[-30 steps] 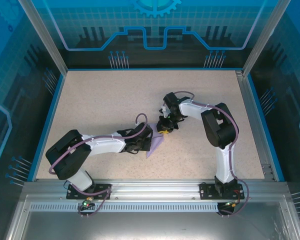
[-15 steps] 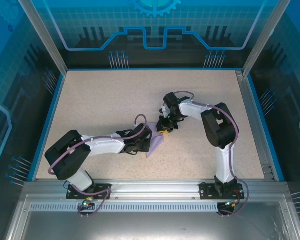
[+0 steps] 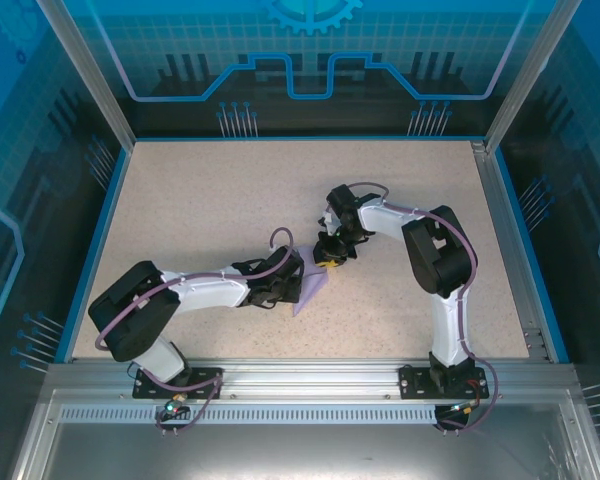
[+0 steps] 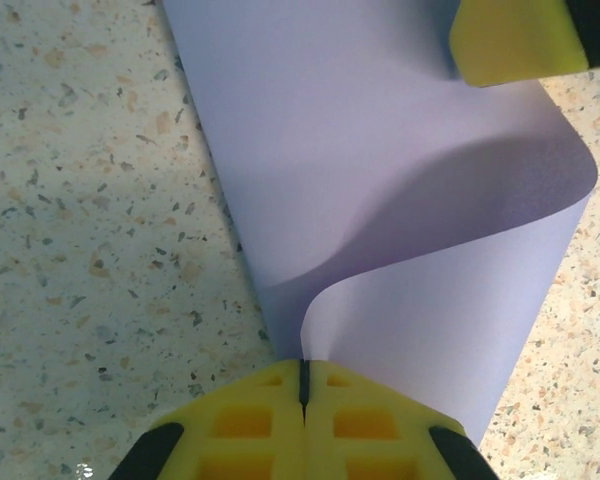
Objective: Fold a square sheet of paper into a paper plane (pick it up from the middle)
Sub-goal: Third fold the triangle at the center of the table.
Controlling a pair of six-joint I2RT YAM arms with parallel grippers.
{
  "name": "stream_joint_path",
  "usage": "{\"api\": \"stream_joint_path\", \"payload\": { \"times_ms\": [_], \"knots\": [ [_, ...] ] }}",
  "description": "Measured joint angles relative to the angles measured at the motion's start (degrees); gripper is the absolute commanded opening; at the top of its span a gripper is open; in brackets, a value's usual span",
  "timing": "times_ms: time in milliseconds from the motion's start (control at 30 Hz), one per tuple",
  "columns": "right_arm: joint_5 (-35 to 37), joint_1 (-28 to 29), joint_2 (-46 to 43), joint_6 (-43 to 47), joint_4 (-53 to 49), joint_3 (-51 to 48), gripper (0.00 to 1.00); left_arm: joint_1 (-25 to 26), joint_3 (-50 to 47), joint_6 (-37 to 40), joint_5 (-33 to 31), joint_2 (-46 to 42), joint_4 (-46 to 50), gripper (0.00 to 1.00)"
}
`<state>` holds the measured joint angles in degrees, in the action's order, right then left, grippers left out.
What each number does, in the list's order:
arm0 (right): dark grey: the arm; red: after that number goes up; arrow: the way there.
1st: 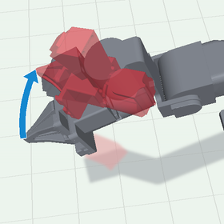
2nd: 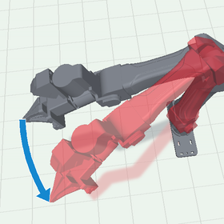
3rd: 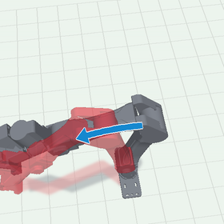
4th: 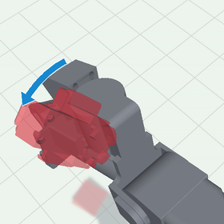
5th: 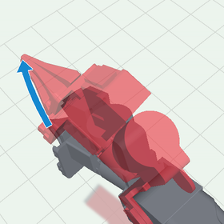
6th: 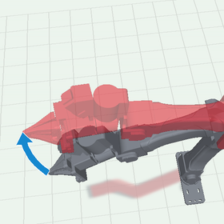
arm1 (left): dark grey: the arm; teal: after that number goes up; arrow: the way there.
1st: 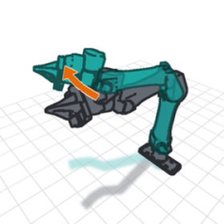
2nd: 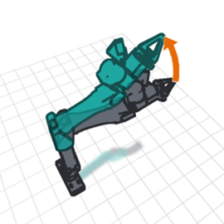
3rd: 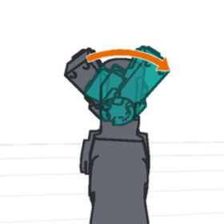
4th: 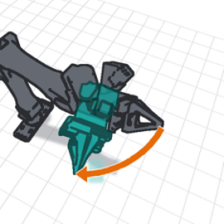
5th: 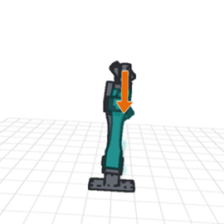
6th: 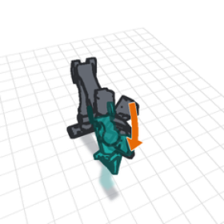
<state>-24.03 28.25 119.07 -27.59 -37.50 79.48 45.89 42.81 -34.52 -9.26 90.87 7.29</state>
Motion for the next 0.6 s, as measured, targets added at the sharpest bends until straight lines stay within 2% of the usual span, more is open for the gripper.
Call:
{"api": "stream_joint_path", "payload": {
  "times_ms": [600],
  "knots": [
    [-0.4, 0.0, 0.0, -0.5, 0.1, 0.0, 0.24, 0.0, 0.2, -0.1, -0.2, 1.5, -0.1, 0.00]
  ]
}}
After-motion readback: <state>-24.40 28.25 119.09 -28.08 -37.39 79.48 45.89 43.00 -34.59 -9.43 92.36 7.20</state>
